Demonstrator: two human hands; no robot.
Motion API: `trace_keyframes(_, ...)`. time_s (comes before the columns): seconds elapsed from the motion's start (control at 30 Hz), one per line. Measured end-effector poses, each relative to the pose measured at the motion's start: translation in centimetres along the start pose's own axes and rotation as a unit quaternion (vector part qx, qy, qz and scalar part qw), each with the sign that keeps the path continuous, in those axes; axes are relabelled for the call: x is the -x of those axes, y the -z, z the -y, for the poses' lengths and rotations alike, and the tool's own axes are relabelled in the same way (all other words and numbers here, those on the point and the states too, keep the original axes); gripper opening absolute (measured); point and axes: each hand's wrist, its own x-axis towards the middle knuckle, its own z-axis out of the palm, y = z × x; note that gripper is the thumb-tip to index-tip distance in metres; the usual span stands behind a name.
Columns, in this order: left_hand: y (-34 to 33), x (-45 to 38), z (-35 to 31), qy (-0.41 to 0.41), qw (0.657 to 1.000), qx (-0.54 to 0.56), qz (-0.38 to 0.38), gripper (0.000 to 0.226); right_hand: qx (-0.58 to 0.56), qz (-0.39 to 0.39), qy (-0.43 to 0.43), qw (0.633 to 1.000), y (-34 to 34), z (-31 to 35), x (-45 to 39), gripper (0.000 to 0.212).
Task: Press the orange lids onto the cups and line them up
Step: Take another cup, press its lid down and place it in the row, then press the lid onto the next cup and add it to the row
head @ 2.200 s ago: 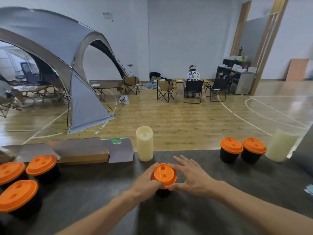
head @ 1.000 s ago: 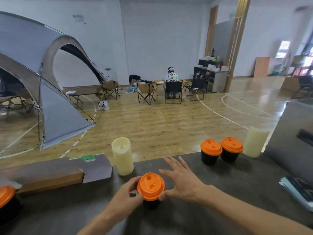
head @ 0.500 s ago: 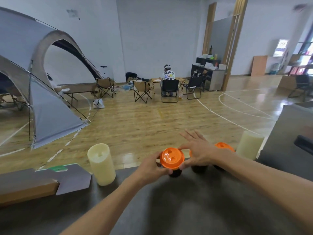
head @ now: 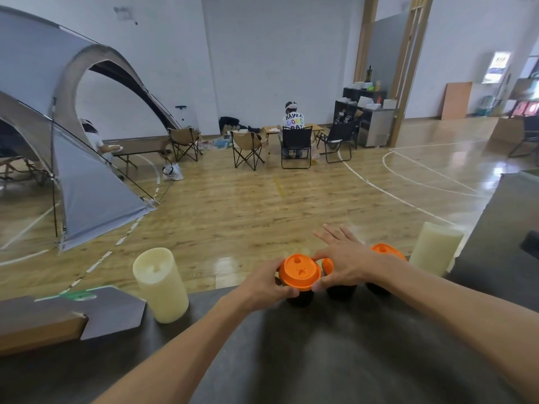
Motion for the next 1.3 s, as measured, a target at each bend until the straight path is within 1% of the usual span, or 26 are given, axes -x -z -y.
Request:
trace_keyframes(0.13,-0.1,-0.2,-0.1,0.01,1.0,-0.014,0.013,0.055,0.007,0.004,0.004,1.0,-0.1,-0.2,-0.1,0.091)
trace_keyframes(0.2,-0.1,-0.1,0.0,0.019,0.999,-0.021,0.016,0.059,0.008,0.007,0.001,1.0,0.0,-0.1,-0.1,0.094)
trace_keyframes(0.23,0.0,0.0,0.0,0.027,0.999,-0.028,0.019,0.067,0.009,0.007,-0.002,1.0,0.0,-0.1,-0.1,0.098)
trace_keyframes(0.3,0.4,0.4,0.2,0.044,0.998,-0.04,0.025,0.094,0.008,-0.001,-0.006,1.0,0.4,0.1,0.1,0.104)
trace_keyframes(0.33,0.7,0.7,0.4,0.049,0.997,-0.047,0.025,0.102,0.006,-0.009,-0.006,1.0,0.8,0.3,0.2,0.105)
trace_keyframes(0.37,1.1,1.2,0.5,0.047,0.997,-0.058,0.02,0.104,0.002,-0.021,-0.002,1.0,1.2,0.7,0.5,0.105)
trace_keyframes(0.43,2.1,2.7,0.9,0.034,0.995,-0.094,-0.003,0.098,0.002,-0.053,0.017,0.998,2.1,2.0,0.9,0.104)
trace_keyframes(0.5,3.5,5.1,1.6,0.015,0.99,-0.132,-0.041,0.086,0.02,-0.087,0.048,0.995,3.1,4.5,1.1,0.103)
trace_keyframes(0.57,5.3,8.1,2.6,-0.003,0.981,-0.181,-0.073,0.07,0.029,-0.106,0.075,0.991,3.8,7.9,1.0,0.096)
trace_keyframes(0.63,7.4,11.5,4.0,-0.007,0.964,-0.252,-0.083,0.058,0.011,-0.103,0.098,0.99,4.2,12.1,0.5,0.084)
trace_keyframes(0.7,9.7,15.4,5.8,0.008,0.945,-0.317,-0.086,0.05,0.002,-0.096,0.132,0.987,4.3,16.7,-0.2,0.072)
trace_keyframes(0.8,13.1,21.6,8.7,0.047,0.926,-0.356,-0.113,0.044,-0.001,-0.086,0.19,0.978,4.0,23.7,-1.7,0.064)
trace_keyframes(1.0,18.4,34.3,15.5,0.162,0.887,-0.383,-0.203,0.057,-0.009,-0.058,0.296,0.953,2.7,38.2,-4.3,0.064)
trace_keyframes(1.17,21.5,43.7,19.6,0.218,0.85,-0.403,-0.262,0.066,-0.023,-0.038,0.357,0.933,1.7,49.0,-5.2,0.069)
trace_keyframes(1.23,22.7,46.4,20.9,0.249,0.834,-0.416,-0.266,0.079,-0.024,-0.026,0.366,0.93,1.5,52.7,-5.4,0.072)
trace_keyframes(1.3,23.8,48.1,22.2,0.294,0.829,-0.403,-0.253,0.098,-0.023,-0.014,0.366,0.93,1.3,55.7,-5.6,0.077)
